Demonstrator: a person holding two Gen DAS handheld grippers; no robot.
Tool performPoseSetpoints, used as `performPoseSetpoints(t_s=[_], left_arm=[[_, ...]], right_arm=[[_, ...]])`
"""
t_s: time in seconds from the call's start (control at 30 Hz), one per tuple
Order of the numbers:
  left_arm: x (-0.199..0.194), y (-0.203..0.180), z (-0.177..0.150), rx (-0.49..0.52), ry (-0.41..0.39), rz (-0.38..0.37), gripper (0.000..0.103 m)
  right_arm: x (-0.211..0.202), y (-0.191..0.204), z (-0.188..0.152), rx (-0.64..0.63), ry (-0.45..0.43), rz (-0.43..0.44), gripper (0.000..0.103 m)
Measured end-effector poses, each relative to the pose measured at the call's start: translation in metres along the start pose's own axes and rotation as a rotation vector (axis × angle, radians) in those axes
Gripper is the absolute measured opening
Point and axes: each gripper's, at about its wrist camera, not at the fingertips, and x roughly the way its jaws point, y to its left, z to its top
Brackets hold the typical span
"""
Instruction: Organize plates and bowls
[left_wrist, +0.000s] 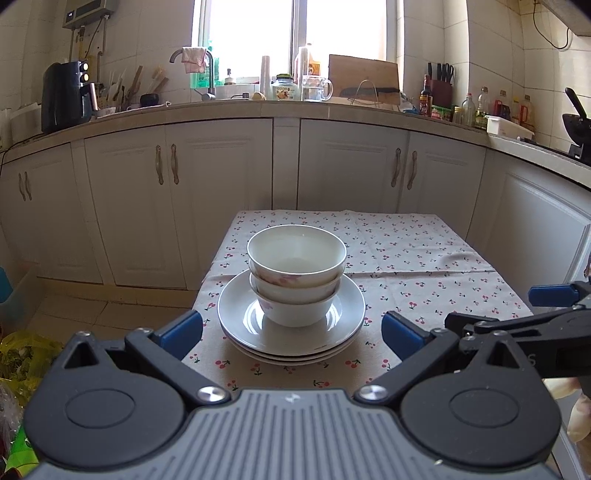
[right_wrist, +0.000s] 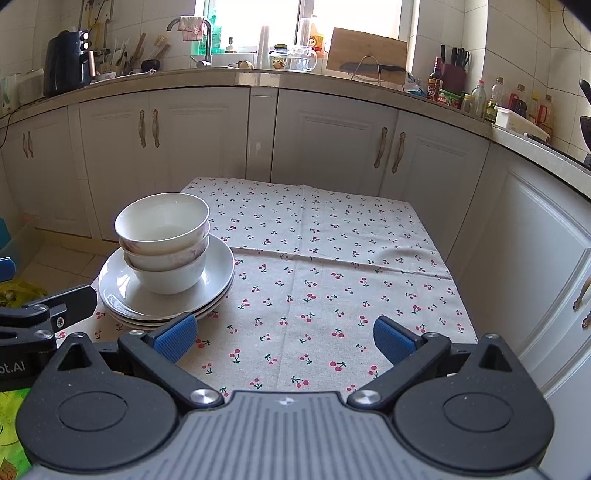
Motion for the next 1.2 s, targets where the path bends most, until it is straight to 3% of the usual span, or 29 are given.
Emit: performPoseSetpoints(t_s=[1.2], left_arm=[[-0.0045,-0.0009,0.0007,-0.003,-0.011,-0.003,0.102]], right_arm=[[-0.006,0.0012,0.0004,0.001,-0.027,-0.022,0.103]])
